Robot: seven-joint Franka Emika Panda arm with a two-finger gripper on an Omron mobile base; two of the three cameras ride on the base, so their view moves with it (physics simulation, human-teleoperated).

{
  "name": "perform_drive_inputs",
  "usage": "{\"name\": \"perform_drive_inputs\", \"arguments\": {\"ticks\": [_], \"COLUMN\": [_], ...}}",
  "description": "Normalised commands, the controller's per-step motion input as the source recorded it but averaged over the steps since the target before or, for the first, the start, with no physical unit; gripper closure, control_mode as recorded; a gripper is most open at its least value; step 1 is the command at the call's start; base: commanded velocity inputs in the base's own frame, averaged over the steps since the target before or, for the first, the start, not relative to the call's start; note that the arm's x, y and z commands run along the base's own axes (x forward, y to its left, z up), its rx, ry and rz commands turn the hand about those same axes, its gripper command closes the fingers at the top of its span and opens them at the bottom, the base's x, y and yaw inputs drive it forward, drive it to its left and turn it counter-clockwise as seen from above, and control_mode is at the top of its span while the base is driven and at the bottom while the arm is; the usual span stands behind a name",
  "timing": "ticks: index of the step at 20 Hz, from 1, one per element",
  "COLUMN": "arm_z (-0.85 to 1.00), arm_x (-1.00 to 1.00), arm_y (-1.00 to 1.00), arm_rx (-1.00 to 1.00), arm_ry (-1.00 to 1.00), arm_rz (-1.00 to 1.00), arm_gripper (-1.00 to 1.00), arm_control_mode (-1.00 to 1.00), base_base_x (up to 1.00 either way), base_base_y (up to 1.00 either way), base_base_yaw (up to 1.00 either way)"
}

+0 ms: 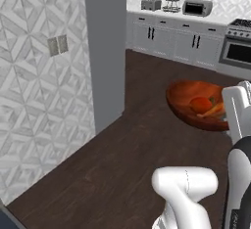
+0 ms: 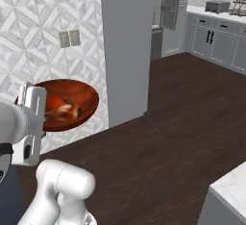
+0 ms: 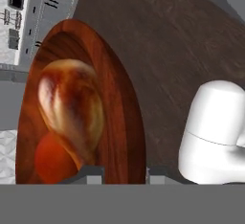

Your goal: Pick the chicken drumstick and tomato from their plates and place them in the bowl. Then put the bowl in the fridge.

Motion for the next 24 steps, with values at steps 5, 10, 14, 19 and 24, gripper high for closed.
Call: {"name": "perform_drive_inputs", "arguments": {"ticks": [5,10,14,19,24], "arm_z": [0.00,0.00,0.00,0.00,0.00], "arm_x": [0.00,0.00,0.00,0.00,0.00], "arm_y": [0.00,0.00,0.00,0.00,0.00], "arm_rx": [0.00,0.00,0.00,0.00,0.00], "arm_ry": [0.00,0.00,0.00,0.00,0.00], "arm_rz": [0.00,0.00,0.00,0.00,0.00], "arm_gripper": [1.00,1.00,1.00,1.00,1.00], "arm_control_mode": [1.00,1.00,1.00,1.00,1.00], "base_base_x": [1.00,0.93,0.78,0.90,0.64], "base_base_y": [-0.01,0.06,0.00,0.00,0.00], "base_base_yaw": [-0.02,-0.16,-0.42,-0.48,-0.42]}}
